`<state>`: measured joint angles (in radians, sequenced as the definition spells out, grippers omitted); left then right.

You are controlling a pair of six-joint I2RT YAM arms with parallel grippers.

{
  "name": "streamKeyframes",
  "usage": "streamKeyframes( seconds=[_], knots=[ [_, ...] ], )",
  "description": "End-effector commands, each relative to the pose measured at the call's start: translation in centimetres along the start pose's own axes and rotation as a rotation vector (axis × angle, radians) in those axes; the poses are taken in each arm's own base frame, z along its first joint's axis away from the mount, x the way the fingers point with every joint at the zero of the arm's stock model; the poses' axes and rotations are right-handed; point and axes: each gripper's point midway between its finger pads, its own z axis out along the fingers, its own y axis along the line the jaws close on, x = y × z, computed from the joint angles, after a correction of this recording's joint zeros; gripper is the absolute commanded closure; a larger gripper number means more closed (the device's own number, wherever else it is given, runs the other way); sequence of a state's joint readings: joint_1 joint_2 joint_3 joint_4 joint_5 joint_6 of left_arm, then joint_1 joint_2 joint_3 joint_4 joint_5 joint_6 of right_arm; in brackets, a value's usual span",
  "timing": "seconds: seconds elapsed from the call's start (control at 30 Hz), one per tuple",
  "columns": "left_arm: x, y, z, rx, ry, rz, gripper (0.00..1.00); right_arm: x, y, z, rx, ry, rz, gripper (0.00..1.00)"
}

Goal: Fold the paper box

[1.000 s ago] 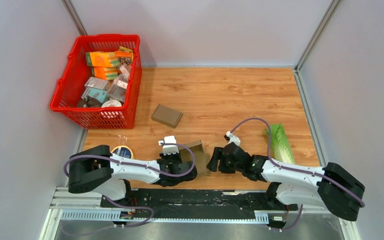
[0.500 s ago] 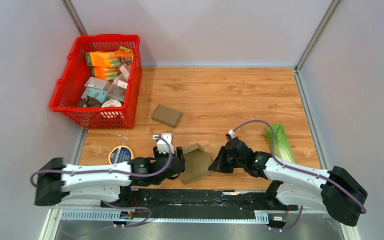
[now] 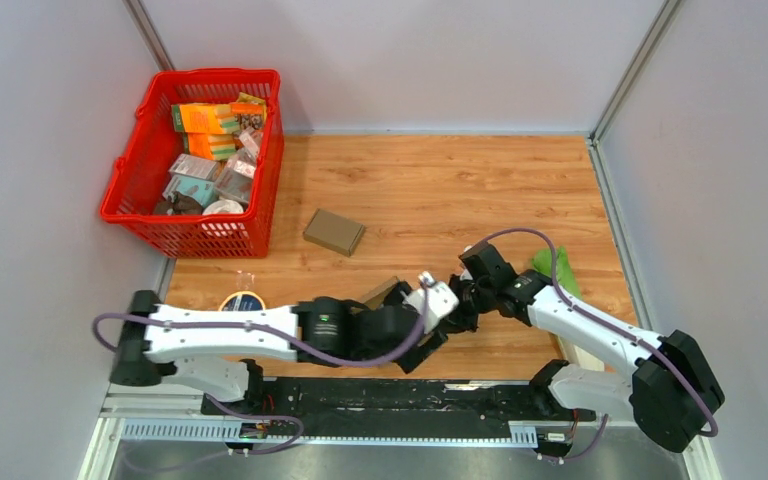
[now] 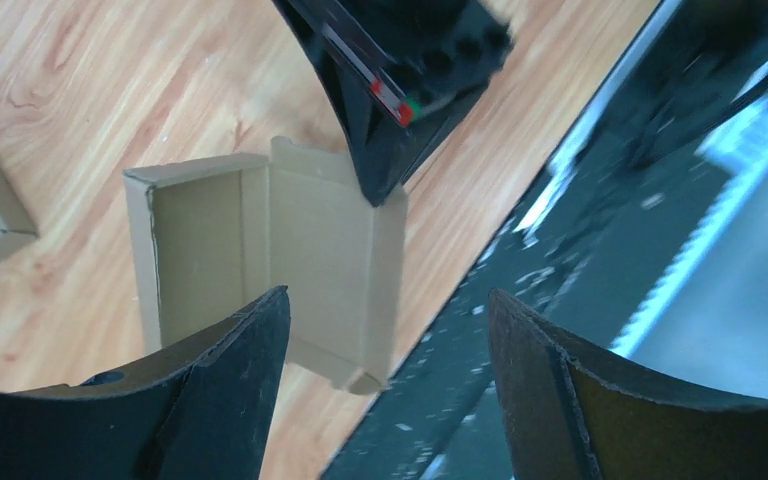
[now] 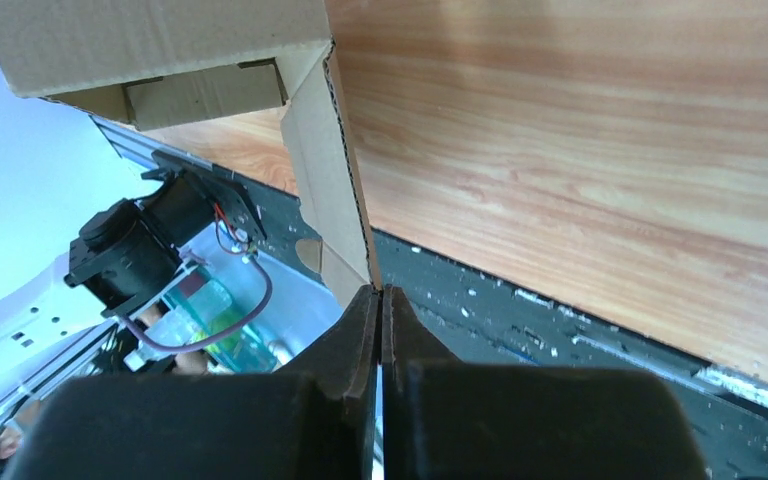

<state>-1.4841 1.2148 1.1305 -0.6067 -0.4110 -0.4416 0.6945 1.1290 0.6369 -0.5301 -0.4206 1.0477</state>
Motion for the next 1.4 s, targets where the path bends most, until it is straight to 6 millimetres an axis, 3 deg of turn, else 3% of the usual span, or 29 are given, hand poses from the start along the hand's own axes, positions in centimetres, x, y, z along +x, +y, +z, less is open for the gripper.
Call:
streamKeyframes(
  seconds=[0.0, 0.13, 0.3, 0.5, 0.6, 0.63, 0.7, 0.73, 0.77, 0.8, 0.83, 0.9, 0.93, 1.03, 1.1, 1.13, 1.17, 1.23, 1.27, 1.3, 1.33, 1.37],
  knots=[
    [3.8, 2.2, 2.4, -0.110, 0.205, 0.394, 0.20, 1.5, 1.7, -1.4, -0.047, 0.123, 0.034, 0.98],
    [4.8, 0.4, 4.5, -0.047, 0.251, 0.420, 0.20, 1.7, 1.9, -1.7, -0.057, 0.145, 0.110, 0.96],
    [6.4, 0.9, 6.7, -0.114, 0.325, 0.459, 0.22, 1.8, 2.7, -2.2, -0.065, 0.145, 0.193, 0.96],
    [7.0, -0.3, 7.6, -0.059, 0.343, 0.463, 0.37, 1.8, 3.6, -2.7, -0.084, 0.153, 0.260, 0.99],
    [7.2, 0.1, 7.8, -0.052, 0.368, 0.435, 0.71, 1.2, 3.8, -3.1, -0.082, 0.142, 0.239, 0.93],
    [7.1, 0.3, 7.8, -0.054, 0.369, 0.420, 0.89, 1.0, 3.6, -3.2, -0.079, 0.138, 0.234, 0.91],
    [6.9, 0.8, 7.7, -0.053, 0.356, 0.369, 0.94, -0.8, 3.8, -3.8, -0.107, 0.088, 0.204, 0.71],
    [6.6, 1.4, 7.8, -0.053, 0.353, 0.326, 0.95, -1.8, 3.7, -4.4, -0.120, 0.052, 0.099, 0.51],
    [6.8, 1.4, 7.7, -0.041, 0.357, 0.250, 0.96, -4.1, 3.3, -5.5, -0.127, -0.021, 0.067, 0.34],
    [5.6, 1.2, 7.5, -0.018, 0.308, 0.184, 0.97, -5.1, 3.3, -6.3, -0.135, -0.063, 0.010, 0.22],
    [5.1, 2.0, 7.6, -0.024, 0.294, 0.109, 1.00, -6.8, 4.2, -8.1, -0.140, -0.153, -0.179, 0.11],
    [4.7, 2.4, 7.5, -0.035, 0.273, -0.089, 1.00, -8.9, 3.1, -10.3, 0.002, -0.287, -0.285, 0.02],
    [4.3, 3.8, 7.7, -0.074, 0.266, -0.172, 1.00, -9.8, 1.8, -11.3, 0.089, -0.349, -0.346, 0.00],
    [3.3, 5.9, 7.5, -0.183, 0.231, -0.446, 1.00, -9.4, 0.6, -10.7, 0.074, -0.388, -0.392, 0.00],
    [2.7, 6.8, 7.3, -0.221, 0.217, -0.649, 1.00, -8.2, 1.5, -9.8, -0.007, -0.399, -0.436, 0.00],
    [2.2, 7.1, 7.3, -0.229, 0.208, -0.714, 1.00, -8.4, 3.1, -10.1, -0.080, -0.474, -0.501, 0.00],
    [1.7, 8.3, 7.2, -0.266, 0.189, -0.826, 1.00, -6.4, 2.9, -8.2, -0.099, -0.436, -0.574, 0.00],
    [0.9, 10.2, 6.6, -0.347, 0.161, -0.922, 1.00, -6.6, 3.6, -8.0, -0.080, -0.555, -0.670, 0.00],
    [1.0, 11.6, 6.4, -0.424, 0.152, -1.030, 1.00, -4.2, 4.2, -6.8, -0.104, -0.513, -0.760, 0.01],
    [2.7, 12.6, 5.1, -0.530, 0.212, -1.067, 1.00, -3.7, 4.5, -6.6, -0.098, -0.532, -0.805, 0.01],
    [1.7, 13.6, 4.3, -0.594, 0.183, -1.114, 1.00, -3.9, 5.2, -6.7, -0.088, -0.598, -0.839, 0.00],
    [3.2, 14.1, 3.4, -0.698, 0.243, -1.160, 1.00, -1.9, 5.8, -6.1, -0.109, -0.578, -0.913, 0.00]
  ],
)
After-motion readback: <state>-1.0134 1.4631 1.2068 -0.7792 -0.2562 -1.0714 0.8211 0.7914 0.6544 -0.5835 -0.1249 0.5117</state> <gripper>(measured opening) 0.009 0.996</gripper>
